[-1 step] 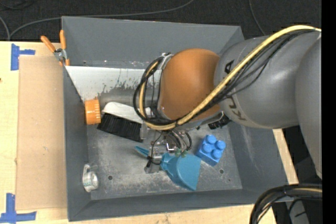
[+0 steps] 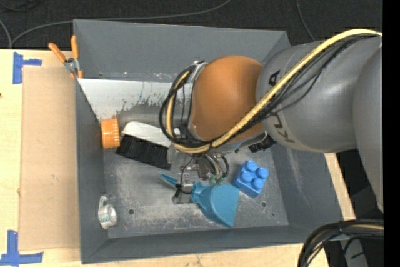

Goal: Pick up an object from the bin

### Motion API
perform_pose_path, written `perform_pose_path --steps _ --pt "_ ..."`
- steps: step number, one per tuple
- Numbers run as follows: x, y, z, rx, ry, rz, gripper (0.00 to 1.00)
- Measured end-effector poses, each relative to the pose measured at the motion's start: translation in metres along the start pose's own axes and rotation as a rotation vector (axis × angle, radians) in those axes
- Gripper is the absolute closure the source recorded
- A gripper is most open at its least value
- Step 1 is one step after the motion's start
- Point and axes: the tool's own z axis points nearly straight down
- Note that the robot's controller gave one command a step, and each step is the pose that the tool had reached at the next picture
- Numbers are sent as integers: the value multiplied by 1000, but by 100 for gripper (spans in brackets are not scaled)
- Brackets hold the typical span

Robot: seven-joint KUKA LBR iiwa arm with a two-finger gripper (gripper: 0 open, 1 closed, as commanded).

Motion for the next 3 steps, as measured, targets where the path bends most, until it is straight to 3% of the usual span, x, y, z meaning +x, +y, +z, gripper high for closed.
perform_pose_path --steps 1,2,3 --pt "-3 -89 113 3 10 127 0" --pt "1 -80 50 -2 -3 -58 0" --pt "3 -88 107 5 21 106 0"
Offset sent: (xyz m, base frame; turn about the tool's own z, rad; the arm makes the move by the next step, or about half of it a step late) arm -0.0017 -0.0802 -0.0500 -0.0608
